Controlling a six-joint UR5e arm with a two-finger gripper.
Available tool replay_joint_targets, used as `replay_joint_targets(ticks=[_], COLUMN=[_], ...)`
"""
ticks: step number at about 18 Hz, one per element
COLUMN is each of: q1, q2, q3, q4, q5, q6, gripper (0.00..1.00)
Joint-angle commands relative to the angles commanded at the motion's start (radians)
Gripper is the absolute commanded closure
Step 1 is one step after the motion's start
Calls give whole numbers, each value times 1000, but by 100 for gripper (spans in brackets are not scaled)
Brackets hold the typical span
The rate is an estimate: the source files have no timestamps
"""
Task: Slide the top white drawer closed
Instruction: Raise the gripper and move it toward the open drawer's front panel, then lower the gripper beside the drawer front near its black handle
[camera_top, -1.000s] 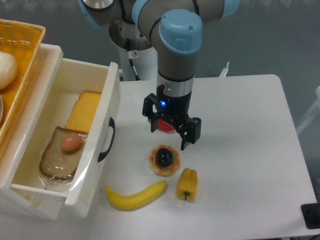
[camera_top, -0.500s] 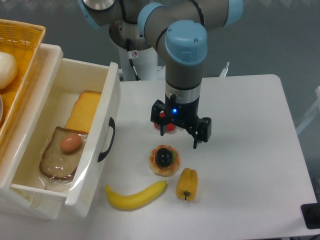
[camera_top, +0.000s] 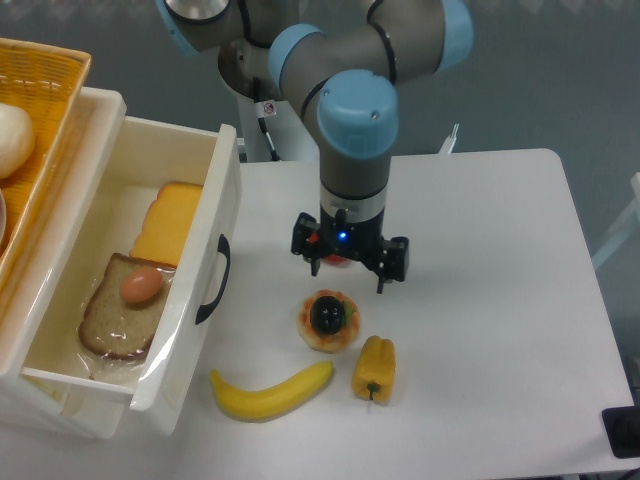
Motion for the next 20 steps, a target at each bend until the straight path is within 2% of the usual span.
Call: replay_joint_targets(ticks=[3, 7, 13, 20], q1=[-17, -28, -20, -23], q2=[-25, -48, -69, -98], q3=[9, 5, 5, 9], q4=[-8, -23, -25, -25], q5=[5, -29, -158, -186], q6=[-112, -170, -183, -183], gripper=[0, 0, 0, 0])
